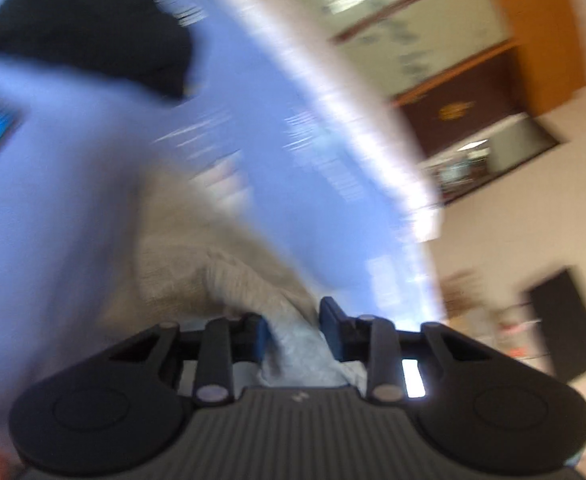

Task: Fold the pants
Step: 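Grasp the folded grey pants edge with the left gripper and release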

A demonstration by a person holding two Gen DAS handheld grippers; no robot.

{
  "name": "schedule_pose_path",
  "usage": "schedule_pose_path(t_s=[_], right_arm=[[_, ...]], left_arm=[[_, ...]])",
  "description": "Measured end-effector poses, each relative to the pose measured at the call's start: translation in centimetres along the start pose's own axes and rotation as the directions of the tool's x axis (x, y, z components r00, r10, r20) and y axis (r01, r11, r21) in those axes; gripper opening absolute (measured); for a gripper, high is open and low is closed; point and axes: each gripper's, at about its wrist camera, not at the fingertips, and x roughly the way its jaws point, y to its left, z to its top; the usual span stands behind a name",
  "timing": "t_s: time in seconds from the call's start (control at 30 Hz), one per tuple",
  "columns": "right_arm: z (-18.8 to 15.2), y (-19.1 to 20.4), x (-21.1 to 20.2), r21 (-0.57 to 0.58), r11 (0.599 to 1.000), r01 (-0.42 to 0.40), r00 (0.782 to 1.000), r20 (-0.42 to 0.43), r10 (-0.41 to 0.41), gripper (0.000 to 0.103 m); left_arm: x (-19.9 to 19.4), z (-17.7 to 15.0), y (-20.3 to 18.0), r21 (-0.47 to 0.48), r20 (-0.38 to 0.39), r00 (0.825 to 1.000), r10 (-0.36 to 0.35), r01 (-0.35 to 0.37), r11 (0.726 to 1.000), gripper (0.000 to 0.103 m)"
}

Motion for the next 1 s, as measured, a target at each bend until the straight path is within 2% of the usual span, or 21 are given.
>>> schedule_pose_path(t_s=[0.03,0.07,0.13,0.17,0.23,0.27,0.37,0.43,0.5,0.53,0.57,0.6,0.67,0.73,0.77,0.8,0.87,0.93,1.0], right_arm=[[-0.6,1.5,0.5,-0.042,0.998,-0.04,0.999,-0.019,0.039,0.018],[-1.1,3.2,1.0,-0.067,0.994,-0.091,0.995,-0.044,0.088,0.018],[-1.3,4.3,1.1,-0.062,0.994,-0.089,0.995,-0.049,0.086,0.018],[-1.0,4.0,1.2,-0.036,0.995,-0.097,0.994,-0.057,0.095,0.018],[-0.6,2.0,1.3,0.079,0.987,-0.142,0.987,-0.07,0.147,0.019],[-0.3,0.8,1.3,0.16,0.972,-0.171,0.98,-0.07,0.184,0.022],[-0.1,-3.4,0.9,0.431,0.856,-0.284,0.948,-0.007,0.318,0.045],[-0.3,-4.8,1.0,0.531,0.789,-0.309,0.935,0.02,0.353,0.047],[-0.7,-4.7,1.0,0.588,0.751,-0.302,0.934,0.023,0.357,0.048],[-0.8,-4.6,1.3,0.597,0.748,-0.29,0.935,0.012,0.353,0.048],[-0.8,-4.4,1.7,0.607,0.744,-0.279,0.935,-0.005,0.355,0.047],[-0.8,-4.3,2.3,0.623,0.731,-0.279,0.928,-0.019,0.371,0.047],[-1.9,-4.5,3.4,0.698,0.654,-0.293,0.903,-0.024,0.43,0.045],[-1.9,-4.6,3.6,0.751,0.579,-0.317,0.885,0.016,0.465,0.046],[-1.9,-4.7,3.6,0.762,0.541,-0.356,0.868,0.054,0.494,0.047],[-1.8,-4.9,3.7,0.766,0.518,-0.381,0.857,0.083,0.509,0.047],[-1.6,-5.7,3.8,0.769,0.471,-0.433,0.834,0.145,0.532,0.047],[-2.3,-7.8,3.5,0.793,0.413,-0.447,0.837,0.209,0.505,0.045],[-3.9,-10.6,2.9,0.85,0.371,-0.375,0.885,0.209,0.416,0.045]], left_arm=[[1.1,-0.8,1.9,-0.053,-0.056,0.997,0.052,-0.055,0.997,0.027],[1.9,-1.5,3.6,-0.127,-0.106,0.993,0.058,-0.071,0.989,0.027],[1.1,-2.4,5.5,-0.228,-0.094,0.995,-0.016,-0.006,0.974,0.033],[0.4,-2.4,5.7,-0.244,-0.081,0.997,-0.017,-0.003,0.97,0.036],[-1.1,-2.3,6.2,-0.269,-0.021,1.0,0.019,-0.024,0.963,0.062],[-1.6,-2.2,6.4,-0.286,-0.002,1.0,0.031,-0.031,0.958,0.066],[-1.2,-1.5,7.0,-0.321,-0.018,1.0,0.021,-0.025,0.947,0.083],[0.3,-0.9,6.8,-0.323,-0.03,0.999,0.015,-0.024,0.946,0.093],[2.2,-0.3,6.1,-0.292,-0.024,1.0,-0.018,0.01,0.956,0.098],[2.9,-0.1,5.6,-0.274,0.003,1.0,-0.026,0.026,0.961,0.082],[3.7,0.1,5.2,-0.258,-0.004,1.0,-0.024,0.022,0.966,0.062],[4.6,0.2,5.0,-0.255,-0.041,0.999,0.006,-0.016,0.967,0.031],[4.5,0.2,5.1,-0.281,-0.043,0.999,0.004,-0.016,0.96,0.025],[1.9,0.0,4.4,-0.225,-0.01,1.0,0.026,-0.028,0.974,0.02],[0.5,-0.2,4.0,-0.188,0.008,0.999,0.042,-0.04,0.981,0.02],[-0.8,-0.7,3.9,-0.167,0.019,0.998,0.056,-0.052,0.985,0.019],[-2.2,-2.0,4.6,-0.188,0.022,0.996,0.084,-0.079,0.979,0.019],[-2.2,-3.1,5.5,-0.217,0.019,0.994,0.103,-0.097,0.971,0.023],[-2.0,-3.6,6.1,-0.248,0.024,0.992,0.123,-0.113,0.962,0.031]])
